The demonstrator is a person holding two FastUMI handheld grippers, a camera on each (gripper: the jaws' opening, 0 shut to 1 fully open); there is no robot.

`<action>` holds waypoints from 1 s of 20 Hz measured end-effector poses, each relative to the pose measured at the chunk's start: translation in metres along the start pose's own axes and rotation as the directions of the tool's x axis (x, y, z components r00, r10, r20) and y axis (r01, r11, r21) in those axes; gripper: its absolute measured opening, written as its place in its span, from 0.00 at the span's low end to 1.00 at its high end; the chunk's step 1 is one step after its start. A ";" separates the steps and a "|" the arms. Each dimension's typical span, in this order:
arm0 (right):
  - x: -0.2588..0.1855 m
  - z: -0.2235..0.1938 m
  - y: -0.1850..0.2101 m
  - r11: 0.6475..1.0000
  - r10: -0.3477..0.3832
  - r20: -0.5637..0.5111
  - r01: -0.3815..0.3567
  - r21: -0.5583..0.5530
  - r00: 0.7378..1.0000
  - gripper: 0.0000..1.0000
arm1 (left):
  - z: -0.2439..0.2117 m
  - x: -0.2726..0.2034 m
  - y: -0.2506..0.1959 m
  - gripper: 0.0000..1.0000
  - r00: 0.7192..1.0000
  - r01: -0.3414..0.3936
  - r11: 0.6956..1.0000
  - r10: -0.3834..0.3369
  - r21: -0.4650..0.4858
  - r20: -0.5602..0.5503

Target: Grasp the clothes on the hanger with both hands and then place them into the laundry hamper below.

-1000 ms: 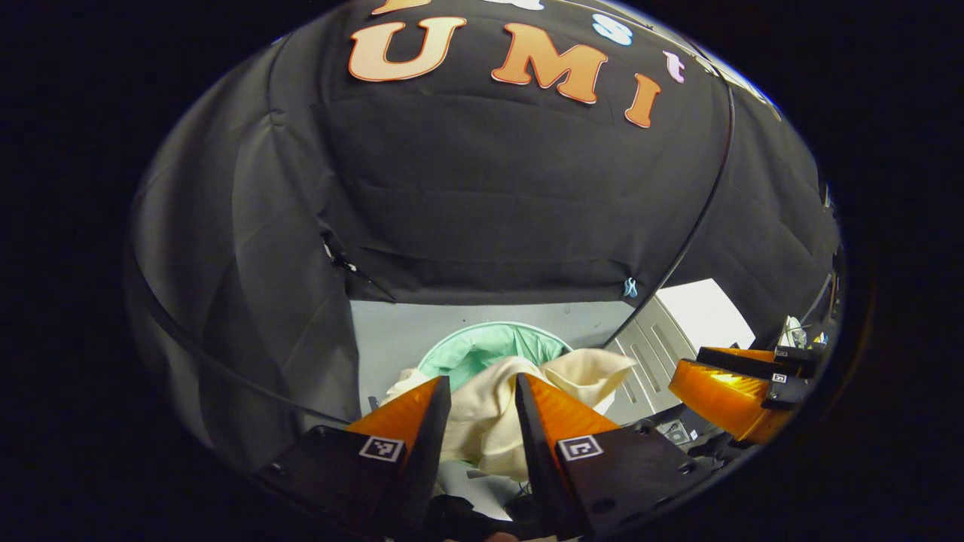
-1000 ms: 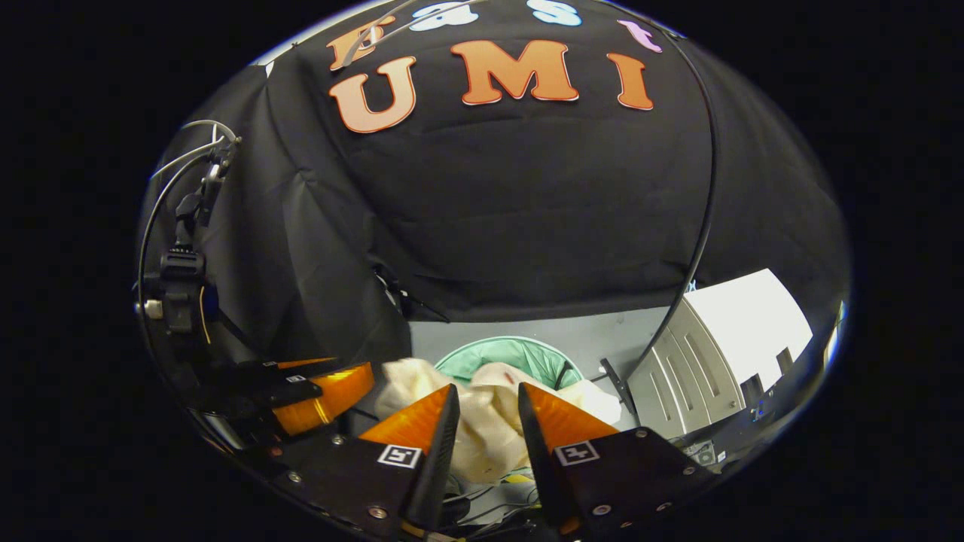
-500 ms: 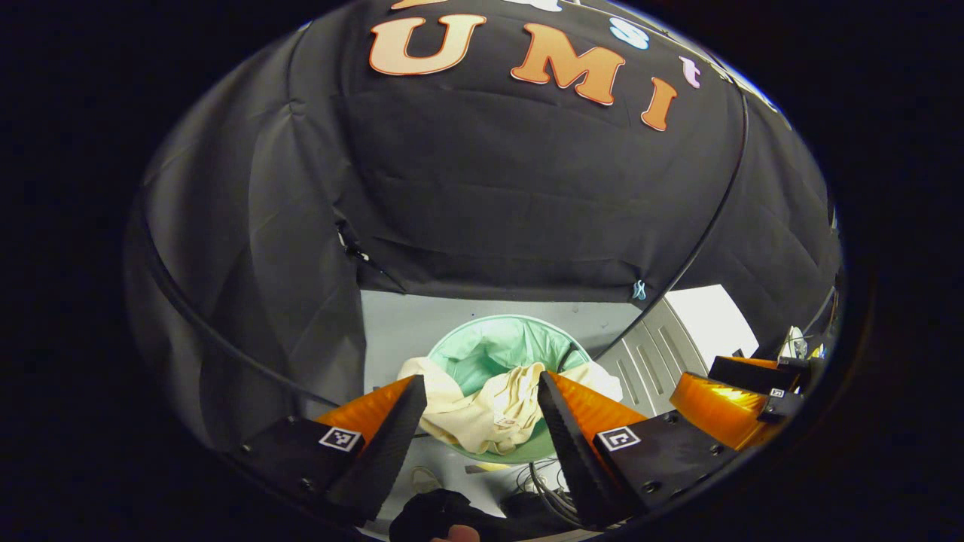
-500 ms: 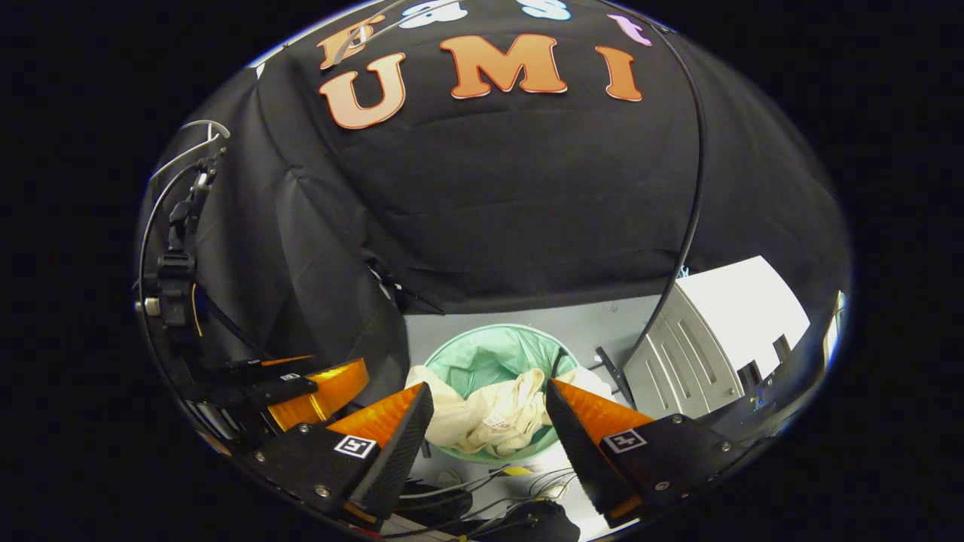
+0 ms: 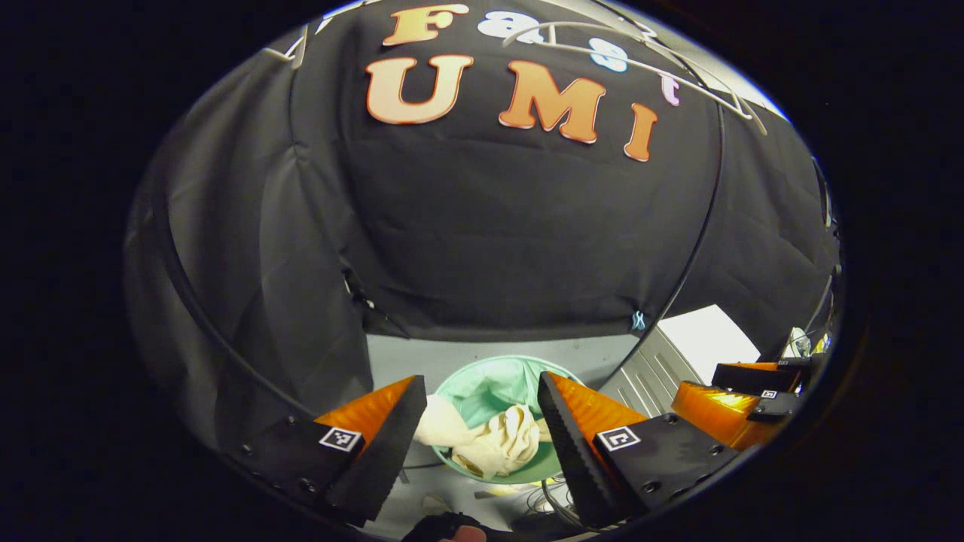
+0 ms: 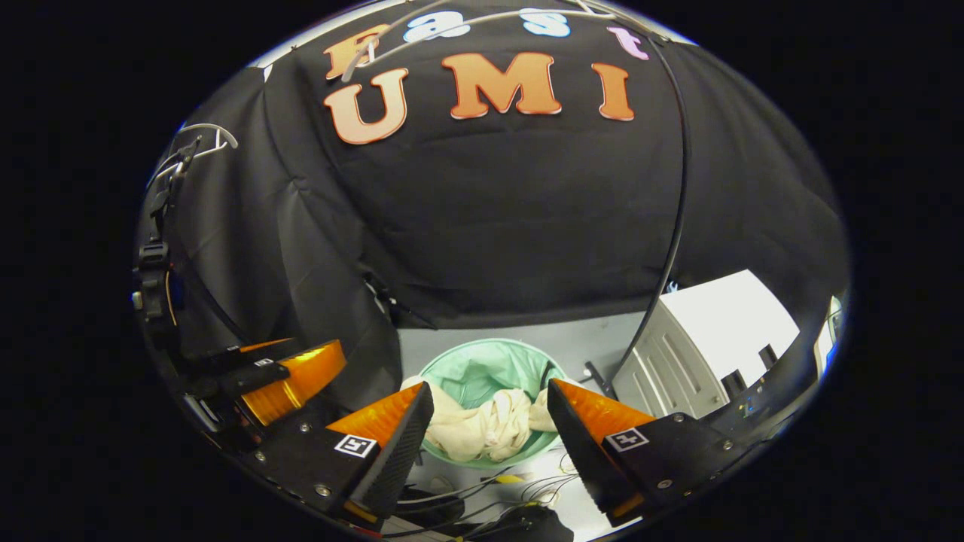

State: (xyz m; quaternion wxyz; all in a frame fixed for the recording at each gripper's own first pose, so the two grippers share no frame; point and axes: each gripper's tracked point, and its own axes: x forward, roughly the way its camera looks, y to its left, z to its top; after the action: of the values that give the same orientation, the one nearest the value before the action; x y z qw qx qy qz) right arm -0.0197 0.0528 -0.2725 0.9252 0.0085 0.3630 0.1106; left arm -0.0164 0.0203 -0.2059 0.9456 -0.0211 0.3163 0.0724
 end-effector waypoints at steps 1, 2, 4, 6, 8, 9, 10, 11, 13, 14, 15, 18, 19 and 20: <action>-0.007 0.010 -0.002 1.000 -0.005 0.034 0.005 0.000 0.999 0.94 | 0.010 -0.008 -0.003 0.98 0.999 0.013 1.000 -0.013 0.006 0.031; -0.013 0.020 -0.002 1.000 -0.007 0.066 0.007 0.003 0.998 0.95 | 0.018 -0.017 -0.008 0.98 0.998 0.025 1.000 -0.026 0.007 0.061; -0.025 0.037 -0.003 1.000 -0.008 0.119 0.006 0.013 0.993 0.95 | 0.043 -0.031 -0.012 1.00 0.988 0.033 0.999 -0.033 0.000 0.150; -0.038 0.056 -0.008 0.999 -0.013 0.168 0.007 0.037 0.986 0.95 | 0.070 -0.043 -0.012 0.94 0.971 0.028 1.000 -0.027 0.000 0.238; -0.048 0.079 -0.015 0.998 -0.015 0.222 0.003 0.055 0.975 0.95 | 0.087 -0.051 -0.012 1.00 0.956 0.007 1.000 -0.009 0.007 0.294; -0.052 0.089 -0.021 0.998 -0.021 0.249 0.007 0.055 0.968 0.95 | 0.097 -0.054 -0.014 1.00 0.949 0.001 1.000 -0.004 0.009 0.316; -0.058 0.101 -0.027 0.999 -0.027 0.278 0.013 0.051 0.960 0.95 | 0.106 -0.058 -0.013 1.00 0.943 -0.003 1.000 0.000 0.008 0.334; -0.062 0.112 -0.031 0.999 -0.034 0.307 0.021 0.047 0.951 0.95 | 0.114 -0.063 -0.011 1.00 0.936 -0.005 1.000 0.003 0.003 0.351; -0.071 0.128 -0.043 0.998 -0.054 0.361 0.041 0.043 0.931 0.95 | 0.131 -0.071 -0.008 1.00 0.920 -0.014 1.000 0.014 -0.001 0.393; -0.078 0.134 -0.050 0.998 -0.065 0.381 0.051 0.046 0.922 0.94 | 0.140 -0.076 -0.004 1.00 0.910 -0.025 1.000 0.019 0.008 0.414; -0.086 0.144 -0.057 0.997 -0.079 0.408 0.063 0.052 0.909 0.94 | 0.150 -0.082 -0.001 1.00 0.900 -0.028 1.000 0.022 0.008 0.435; -0.122 0.178 -0.074 0.993 -0.114 0.522 0.087 0.075 0.846 0.94 | 0.180 -0.096 0.003 0.94 0.859 -0.039 0.999 0.041 -0.014 0.510; -0.126 0.189 -0.073 0.993 -0.118 0.552 0.090 0.077 0.825 0.94 | 0.187 -0.099 0.004 0.94 0.845 -0.036 0.999 0.043 -0.023 0.533; -0.133 0.199 -0.075 0.993 -0.119 0.573 0.091 0.076 0.811 0.94 | 0.192 -0.103 0.006 0.94 0.833 -0.035 0.999 0.046 -0.030 0.552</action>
State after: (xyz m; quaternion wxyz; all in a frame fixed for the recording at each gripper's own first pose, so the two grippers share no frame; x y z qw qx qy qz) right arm 0.0341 -0.0353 -0.0438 0.9958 0.0423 0.0682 0.0434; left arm 0.0160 0.0297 0.0093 0.9947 -0.0014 0.0299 0.0984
